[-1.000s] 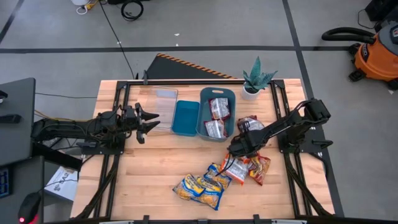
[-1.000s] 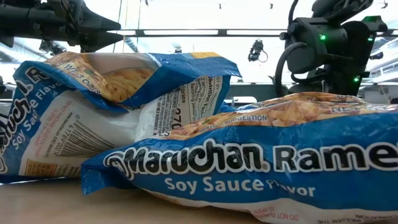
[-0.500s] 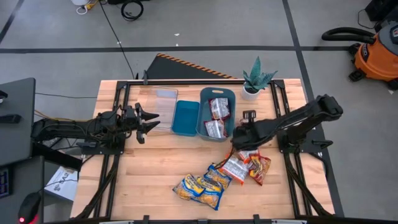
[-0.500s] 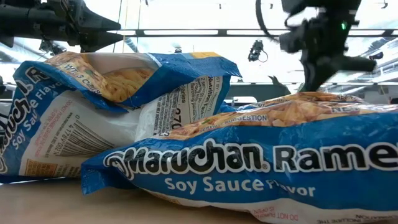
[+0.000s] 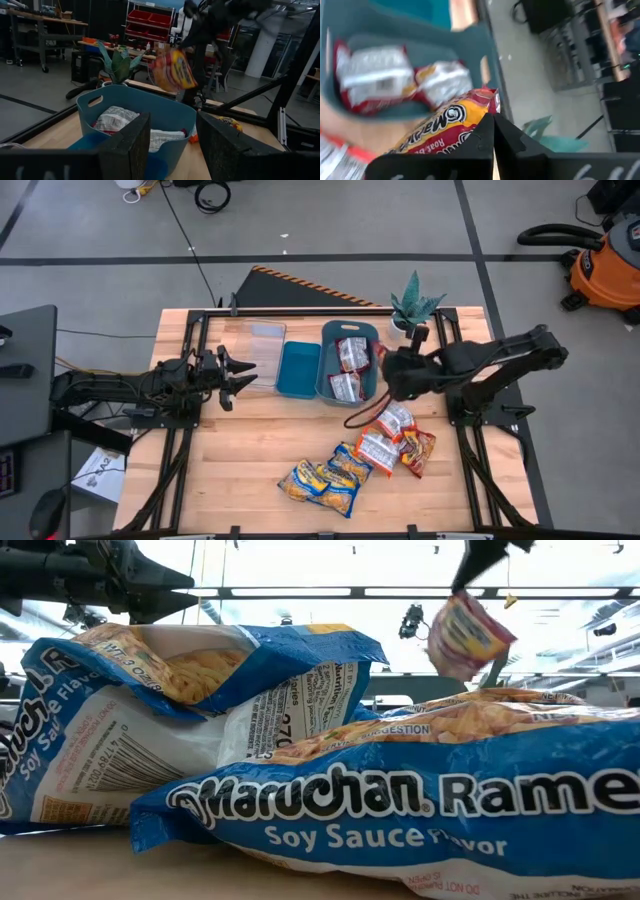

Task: Sort Maruchan noodles
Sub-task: Put the red noodle pack into the green bin

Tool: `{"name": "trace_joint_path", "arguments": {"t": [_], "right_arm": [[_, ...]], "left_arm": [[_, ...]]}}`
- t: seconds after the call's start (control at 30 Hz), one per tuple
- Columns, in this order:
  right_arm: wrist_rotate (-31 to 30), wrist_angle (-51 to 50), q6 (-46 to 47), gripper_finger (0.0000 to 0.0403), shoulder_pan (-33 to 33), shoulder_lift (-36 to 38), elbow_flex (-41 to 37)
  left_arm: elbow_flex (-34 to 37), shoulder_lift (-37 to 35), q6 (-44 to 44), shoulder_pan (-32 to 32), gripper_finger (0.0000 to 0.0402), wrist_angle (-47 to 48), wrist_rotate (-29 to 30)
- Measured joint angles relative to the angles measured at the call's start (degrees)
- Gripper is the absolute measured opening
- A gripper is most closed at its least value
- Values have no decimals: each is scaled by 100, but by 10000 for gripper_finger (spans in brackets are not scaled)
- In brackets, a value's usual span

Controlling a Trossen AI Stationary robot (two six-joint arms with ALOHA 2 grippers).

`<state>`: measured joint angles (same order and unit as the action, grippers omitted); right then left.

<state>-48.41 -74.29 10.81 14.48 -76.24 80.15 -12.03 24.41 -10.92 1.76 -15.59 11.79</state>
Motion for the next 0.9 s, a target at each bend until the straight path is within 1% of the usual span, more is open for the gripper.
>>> {"name": "trace_joint_path", "arguments": {"t": [0.13,0.27,0.4,0.53,0.73,0.83,0.9], "right_arm": [[-82,629,-513,4,-156,-3,283],[133,1422,-1213,4,-419,-36,266],[442,2150,-1658,4,-804,-100,66],[773,2576,-1850,4,-1252,-247,-114],[769,2600,-2008,4,-1916,-536,-443],[1131,2792,-2198,5,-2191,-714,-566],[1626,3088,-2331,6,-2322,-879,-722]], "left_arm": [[0,-1,2,0,167,0,0],[0,-1,2,0,167,0,0],[0,1,0,0,167,0,0],[0,1,4,0,167,2,0],[0,1,12,0,167,4,0],[0,0,15,-2,167,4,0],[0,1,15,-2,167,4,0]]}}
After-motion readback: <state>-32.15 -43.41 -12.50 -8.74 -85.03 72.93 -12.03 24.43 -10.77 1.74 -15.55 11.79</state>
